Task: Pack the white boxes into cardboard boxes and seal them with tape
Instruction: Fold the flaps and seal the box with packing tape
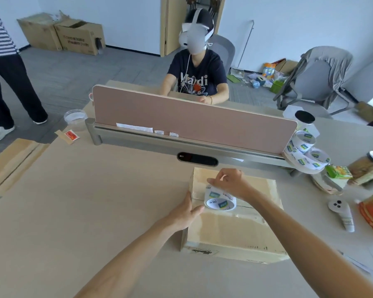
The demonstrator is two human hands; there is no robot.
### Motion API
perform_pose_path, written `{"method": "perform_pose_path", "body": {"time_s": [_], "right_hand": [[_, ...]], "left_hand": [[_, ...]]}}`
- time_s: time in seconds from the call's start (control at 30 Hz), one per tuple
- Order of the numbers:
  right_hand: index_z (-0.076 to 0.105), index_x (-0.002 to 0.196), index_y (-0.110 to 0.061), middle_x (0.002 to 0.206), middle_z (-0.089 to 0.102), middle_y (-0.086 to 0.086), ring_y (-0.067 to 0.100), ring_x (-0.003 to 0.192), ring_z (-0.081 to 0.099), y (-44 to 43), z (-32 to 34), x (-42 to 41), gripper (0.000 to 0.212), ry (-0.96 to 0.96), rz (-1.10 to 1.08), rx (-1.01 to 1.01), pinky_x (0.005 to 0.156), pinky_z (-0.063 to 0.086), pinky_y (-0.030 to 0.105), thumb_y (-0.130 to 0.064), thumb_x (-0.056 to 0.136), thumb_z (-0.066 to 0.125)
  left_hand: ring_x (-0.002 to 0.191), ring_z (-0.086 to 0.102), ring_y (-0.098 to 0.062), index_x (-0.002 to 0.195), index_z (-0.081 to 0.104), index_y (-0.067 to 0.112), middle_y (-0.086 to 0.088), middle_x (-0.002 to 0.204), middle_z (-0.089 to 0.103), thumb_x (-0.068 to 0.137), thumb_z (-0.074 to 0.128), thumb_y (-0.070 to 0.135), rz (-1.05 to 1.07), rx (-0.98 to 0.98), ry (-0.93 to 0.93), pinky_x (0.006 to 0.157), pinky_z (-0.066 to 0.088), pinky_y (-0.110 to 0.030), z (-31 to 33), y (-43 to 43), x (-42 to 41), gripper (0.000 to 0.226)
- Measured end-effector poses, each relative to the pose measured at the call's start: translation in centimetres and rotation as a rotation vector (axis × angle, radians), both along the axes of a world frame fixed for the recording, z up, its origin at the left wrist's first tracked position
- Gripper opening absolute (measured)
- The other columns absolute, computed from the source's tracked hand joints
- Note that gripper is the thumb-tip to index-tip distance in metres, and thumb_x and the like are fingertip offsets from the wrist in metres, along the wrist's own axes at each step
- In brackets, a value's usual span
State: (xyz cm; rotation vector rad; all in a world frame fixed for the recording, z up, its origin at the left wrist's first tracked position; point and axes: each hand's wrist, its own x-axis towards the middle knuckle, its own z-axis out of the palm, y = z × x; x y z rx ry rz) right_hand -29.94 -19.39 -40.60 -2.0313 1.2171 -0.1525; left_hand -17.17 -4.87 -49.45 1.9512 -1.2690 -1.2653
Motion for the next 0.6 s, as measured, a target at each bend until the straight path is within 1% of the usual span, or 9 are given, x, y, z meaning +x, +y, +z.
{"method": "perform_pose_path", "body": {"time_s": [0.07,0.13,0.2,0.23,0.27,0.33,0.4,0.53,0.6], "right_hand": [[0.061,0.061,-0.023,0.055,0.052,-0.009,0.009,0.050,0.047,-0.1,-0.7,0.0,0.035,-0.035,-0.020,0.030,0.056,0.041,0.025,-0.052,0.073,0.078],[0.063,0.063,-0.023,0.068,0.066,-0.004,0.014,0.060,0.059,-0.2,-1.1,0.1,0.035,-0.073,-0.033,0.066,0.062,0.049,0.030,-0.053,0.074,0.076],[0.064,0.067,-0.019,0.075,0.070,-0.001,0.015,0.066,0.063,-0.3,-1.1,-0.1,0.036,-0.093,-0.017,0.094,0.063,0.050,0.030,-0.052,0.078,0.074],[0.064,0.067,-0.017,0.072,0.067,-0.003,0.013,0.064,0.060,-0.3,-1.0,-0.3,0.037,-0.102,0.006,0.105,0.061,0.048,0.027,-0.050,0.081,0.073],[0.061,0.063,-0.016,0.066,0.062,-0.005,0.010,0.061,0.056,-0.3,-1.0,-0.6,0.039,-0.107,0.034,0.108,0.058,0.045,0.024,-0.049,0.083,0.072],[0.052,0.053,-0.018,0.054,0.049,-0.010,0.008,0.052,0.046,-0.6,-1.1,-0.9,0.047,-0.113,0.086,0.109,0.054,0.037,0.022,-0.048,0.085,0.071],[0.043,0.048,-0.019,0.050,0.039,-0.011,0.009,0.050,0.038,-1.2,-1.2,-1.1,0.053,-0.122,0.136,0.113,0.052,0.032,0.024,-0.044,0.087,0.070],[0.049,0.054,-0.018,0.057,0.045,-0.008,0.008,0.056,0.041,-1.8,-1.0,-0.9,0.040,-0.118,0.250,0.043,0.053,0.033,0.020,-0.026,0.088,0.068],[0.050,0.056,-0.018,0.057,0.047,-0.009,0.006,0.056,0.042,-1.9,-1.1,-0.7,0.037,-0.104,0.294,-0.010,0.053,0.033,0.018,-0.025,0.089,0.067]], "left_hand": [[0.135,0.041,-0.015,0.152,0.005,0.033,0.008,0.157,0.029,0.091,0.037,0.064,-0.021,-0.037,0.000,0.111,0.034,-0.035,-0.3,-0.1,0.0,0.076],[0.135,0.040,-0.013,0.151,0.006,0.037,0.009,0.156,0.030,0.085,0.034,0.072,0.002,-0.035,-0.014,0.112,0.034,-0.039,-1.0,-0.3,-0.1,0.080],[0.133,0.043,-0.014,0.152,0.002,0.038,0.008,0.156,0.030,0.084,0.033,0.075,0.043,-0.009,-0.050,0.109,0.036,-0.036,-0.5,-0.3,-0.5,0.083],[0.133,0.043,-0.015,0.153,-0.001,0.035,0.008,0.157,0.028,0.088,0.035,0.070,0.055,-0.010,-0.077,0.108,0.036,-0.033,-0.1,-0.2,-0.7,0.082],[0.137,0.038,-0.015,0.154,-0.005,0.031,0.008,0.158,0.023,0.093,0.036,0.064,0.052,-0.021,-0.107,0.108,0.033,-0.030,0.5,-0.1,-1.1,0.080],[0.149,0.007,-0.012,0.153,-0.015,0.022,0.008,0.161,-0.005,0.099,0.036,0.052,0.023,-0.051,-0.228,0.116,0.015,-0.027,0.8,-0.1,-1.3,0.080],[0.141,-0.025,-0.007,0.151,-0.022,0.019,0.007,0.153,-0.031,0.102,0.034,0.047,-0.062,-0.109,-0.440,0.116,-0.005,-0.026,1.3,-0.2,-1.3,0.079],[0.136,-0.030,-0.005,0.151,-0.017,0.009,0.004,0.154,-0.026,0.097,0.010,0.054,-0.271,-0.138,-0.638,0.119,-0.011,-0.025,1.1,-1.1,-0.6,0.075],[0.135,-0.030,-0.005,0.149,-0.017,0.006,0.006,0.149,-0.027,0.086,-0.003,0.058,-0.299,-0.174,-0.679,0.110,-0.022,-0.015,1.1,-1.2,-0.5,0.083]]}}
